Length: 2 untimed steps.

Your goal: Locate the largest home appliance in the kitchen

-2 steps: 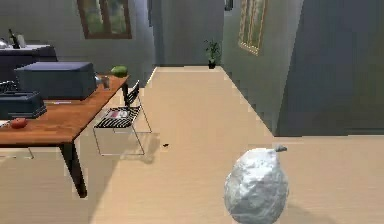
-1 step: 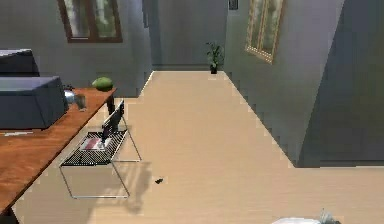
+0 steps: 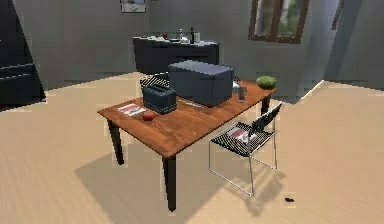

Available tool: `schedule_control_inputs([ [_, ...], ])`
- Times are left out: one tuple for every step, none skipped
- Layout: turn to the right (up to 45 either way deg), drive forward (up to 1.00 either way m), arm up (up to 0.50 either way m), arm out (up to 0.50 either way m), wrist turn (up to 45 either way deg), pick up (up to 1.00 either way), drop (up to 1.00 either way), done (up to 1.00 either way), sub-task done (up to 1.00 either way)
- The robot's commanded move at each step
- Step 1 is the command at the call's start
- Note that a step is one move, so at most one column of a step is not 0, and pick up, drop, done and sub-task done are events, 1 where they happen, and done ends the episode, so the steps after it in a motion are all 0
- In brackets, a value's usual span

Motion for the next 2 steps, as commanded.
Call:
schedule_control_inputs([
  [-15.0,0.0,0.0,0.0,0.0,0.0,0.0,0.0,0.0],
  [0.0,0.7,0.0,0.0,0.0,0.0,0.0,0.0,0.0],
])
